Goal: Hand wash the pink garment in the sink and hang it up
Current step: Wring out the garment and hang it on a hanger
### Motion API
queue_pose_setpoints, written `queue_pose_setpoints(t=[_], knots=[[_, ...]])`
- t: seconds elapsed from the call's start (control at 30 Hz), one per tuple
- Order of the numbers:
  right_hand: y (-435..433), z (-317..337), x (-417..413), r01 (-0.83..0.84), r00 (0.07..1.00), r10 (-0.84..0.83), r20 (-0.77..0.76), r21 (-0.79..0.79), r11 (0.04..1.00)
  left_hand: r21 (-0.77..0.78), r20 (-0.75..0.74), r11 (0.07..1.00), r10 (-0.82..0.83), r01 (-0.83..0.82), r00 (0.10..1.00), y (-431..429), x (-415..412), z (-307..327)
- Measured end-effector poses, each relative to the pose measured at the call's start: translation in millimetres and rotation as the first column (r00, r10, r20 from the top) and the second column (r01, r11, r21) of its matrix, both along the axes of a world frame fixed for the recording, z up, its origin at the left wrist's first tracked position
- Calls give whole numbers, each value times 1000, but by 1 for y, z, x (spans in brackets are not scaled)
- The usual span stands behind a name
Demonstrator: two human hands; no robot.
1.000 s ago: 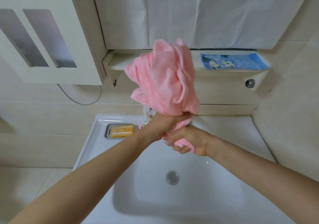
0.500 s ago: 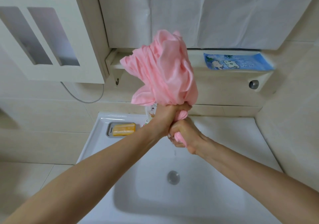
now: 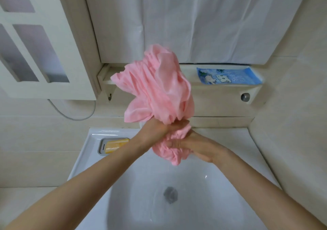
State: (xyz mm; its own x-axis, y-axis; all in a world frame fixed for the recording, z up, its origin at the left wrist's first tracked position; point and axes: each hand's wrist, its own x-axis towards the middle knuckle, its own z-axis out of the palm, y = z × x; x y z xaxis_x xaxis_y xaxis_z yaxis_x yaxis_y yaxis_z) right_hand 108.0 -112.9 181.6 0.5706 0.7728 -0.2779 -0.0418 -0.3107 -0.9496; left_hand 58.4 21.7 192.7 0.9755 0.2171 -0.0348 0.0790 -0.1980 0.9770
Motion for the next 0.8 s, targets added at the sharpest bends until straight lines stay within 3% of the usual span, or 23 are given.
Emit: queue_pose_setpoints(t=[0.1,0.17,0.23,0.3,0.37,0.43,0.5,0.57,0.6,0.67,0.7,0.73,0.77,0.8], knots=[[-13,-5,7,205,978,-189,-85,273,940,378,22,918,-138,119,990,13,-7,3],[-7,-7,-1,392,919,-339,-199,388,834,426,37,889,-203,168,979,16,-11,2],[3,-7,-10,580,813,-435,-387,466,669,140,85,968,-221,208,972,20,-16,-1],[9,-6,-19,677,731,-433,-528,484,554,-243,49,946,-211,216,976,26,-23,0],[6,-5,-33,734,676,-448,-586,480,481,-566,-44,809,-222,159,974,34,-27,-4],[-3,-9,-49,772,635,-462,-619,528,353,-788,-26,601,-248,132,969,46,-30,-11],[-17,-12,-69,791,599,-462,-654,571,217,-903,97,388,-236,185,967,63,-32,-12],[-30,-8,-93,795,570,-466,-677,597,105,-924,158,303,-251,232,955,76,-37,-12],[-36,-5,-106,798,550,-479,-684,600,60,-907,156,334,-302,258,940,81,-42,-12],[-48,3,-133,807,498,-534,-683,590,-2,-782,117,498,-474,376,872,82,-55,-11],[-51,8,-148,809,475,-565,-675,587,-21,-626,55,615,-578,479,814,81,-61,-13],[-53,13,-163,814,451,-590,-669,580,-35,-325,-43,721,-658,613,751,79,-69,-14],[-56,16,-177,823,417,-618,-667,566,-55,49,-198,670,-720,740,665,77,-76,-16],[-55,21,-191,824,387,-644,-660,561,-81,387,-374,487,-694,783,616,74,-84,-12]])
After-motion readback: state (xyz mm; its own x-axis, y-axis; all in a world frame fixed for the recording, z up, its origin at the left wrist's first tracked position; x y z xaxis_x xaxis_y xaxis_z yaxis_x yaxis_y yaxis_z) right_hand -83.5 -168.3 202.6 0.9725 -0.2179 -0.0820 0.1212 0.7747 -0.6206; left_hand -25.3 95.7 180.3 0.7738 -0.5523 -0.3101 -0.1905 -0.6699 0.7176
